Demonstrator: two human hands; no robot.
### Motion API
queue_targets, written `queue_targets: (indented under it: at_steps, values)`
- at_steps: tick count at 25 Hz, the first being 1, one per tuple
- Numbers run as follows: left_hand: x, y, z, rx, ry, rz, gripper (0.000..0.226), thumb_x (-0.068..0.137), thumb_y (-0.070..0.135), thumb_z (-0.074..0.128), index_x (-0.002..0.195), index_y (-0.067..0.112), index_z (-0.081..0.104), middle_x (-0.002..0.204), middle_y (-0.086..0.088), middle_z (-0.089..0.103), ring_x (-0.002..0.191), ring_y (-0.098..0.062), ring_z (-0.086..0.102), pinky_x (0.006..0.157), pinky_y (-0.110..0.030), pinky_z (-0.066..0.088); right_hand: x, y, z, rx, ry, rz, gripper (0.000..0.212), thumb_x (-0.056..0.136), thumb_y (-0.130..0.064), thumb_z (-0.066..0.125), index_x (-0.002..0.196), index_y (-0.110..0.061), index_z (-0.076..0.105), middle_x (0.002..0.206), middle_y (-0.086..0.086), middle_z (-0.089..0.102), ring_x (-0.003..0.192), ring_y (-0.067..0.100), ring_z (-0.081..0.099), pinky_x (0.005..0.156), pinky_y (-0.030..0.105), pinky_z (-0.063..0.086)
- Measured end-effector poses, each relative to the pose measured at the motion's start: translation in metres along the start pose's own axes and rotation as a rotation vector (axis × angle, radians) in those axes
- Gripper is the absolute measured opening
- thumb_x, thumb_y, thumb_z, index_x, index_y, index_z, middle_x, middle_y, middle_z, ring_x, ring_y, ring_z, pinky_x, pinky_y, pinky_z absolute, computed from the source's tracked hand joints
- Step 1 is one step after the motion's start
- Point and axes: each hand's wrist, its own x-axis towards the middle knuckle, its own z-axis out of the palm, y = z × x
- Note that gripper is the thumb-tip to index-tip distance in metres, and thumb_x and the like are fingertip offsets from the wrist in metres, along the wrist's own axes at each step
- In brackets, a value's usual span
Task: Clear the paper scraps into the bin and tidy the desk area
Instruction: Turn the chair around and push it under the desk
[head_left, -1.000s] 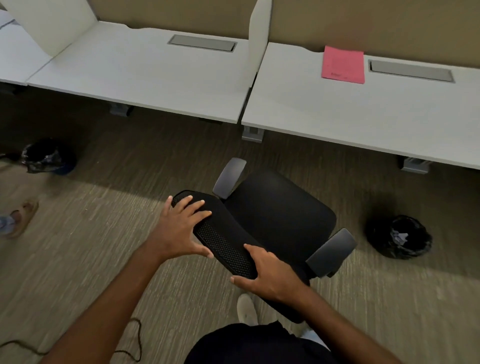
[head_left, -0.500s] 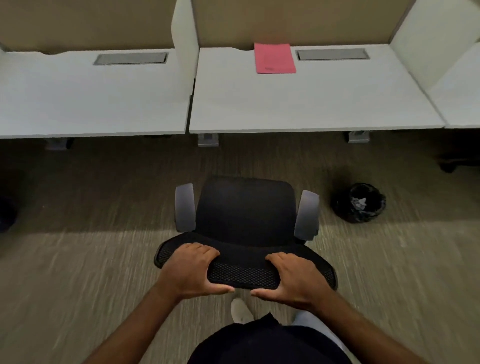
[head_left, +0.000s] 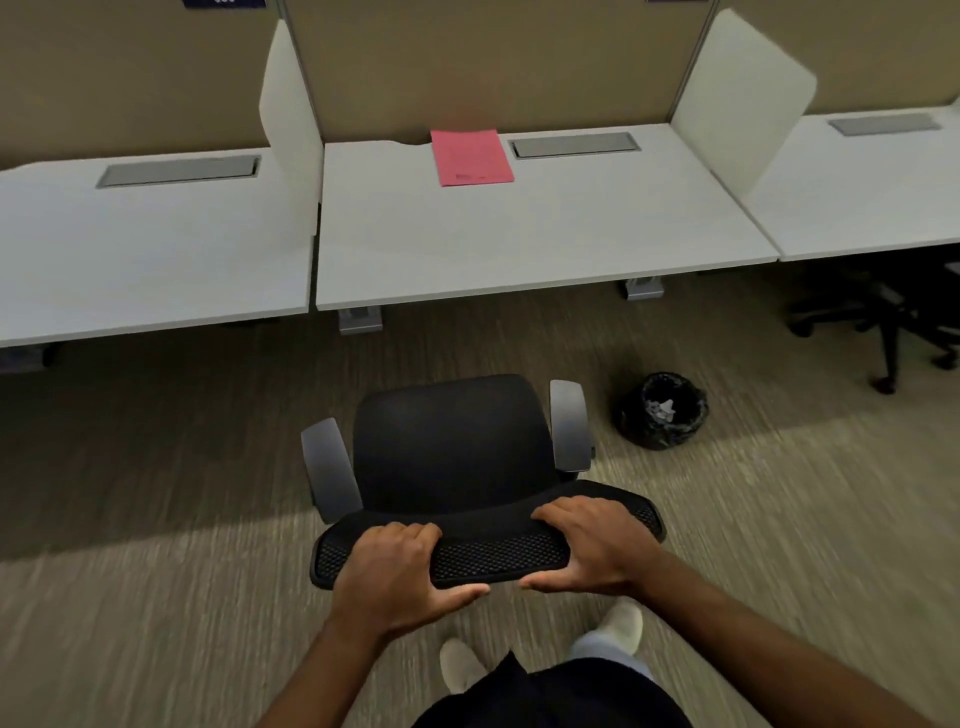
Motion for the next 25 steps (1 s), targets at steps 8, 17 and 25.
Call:
queue_targets:
  at_steps: [8,17,25]
  values:
    - [0.023,0.01,0.003,-0.052,-0.002,-0.029,0.083,0.069,0.102,0.029,0.086,0.03,0.066,0.077,0.009,0.068,0.069,-0.014,0.063,0.064,-0.034,0.05,0.013,0.026,-0.007,-0.005,0.017,-0.015,0.099,0.071,-0.104,0.03,0.134,-0.033,0.056,0.123,-0.008,0.068,0.107,0.014,0.063,0.09,0.035,0.052]
    - [0.068,0.003,0.007,-0.02,-0.005,-0.021,0.087,0.069,0.103,0.027,0.086,0.028,0.067,0.076,0.007,0.07,0.065,-0.016,0.063,0.061,-0.034,0.049,0.045,0.047,-0.024,-0.037,0.084,-0.009,0.093,0.073,-0.103,0.032,0.127,-0.033,0.059,0.113,-0.008,0.069,0.098,0.014,0.064,0.083,0.035,0.054]
    - [0.129,-0.015,0.003,-0.031,0.022,-0.014,0.094,0.066,0.105,0.018,0.096,0.028,0.063,0.086,0.007,0.069,0.075,-0.016,0.061,0.069,-0.036,0.05,0.09,0.07,-0.048,-0.047,0.124,0.006,0.09,0.074,-0.102,0.03,0.123,-0.032,0.061,0.107,-0.01,0.068,0.094,0.013,0.064,0.08,0.034,0.053]
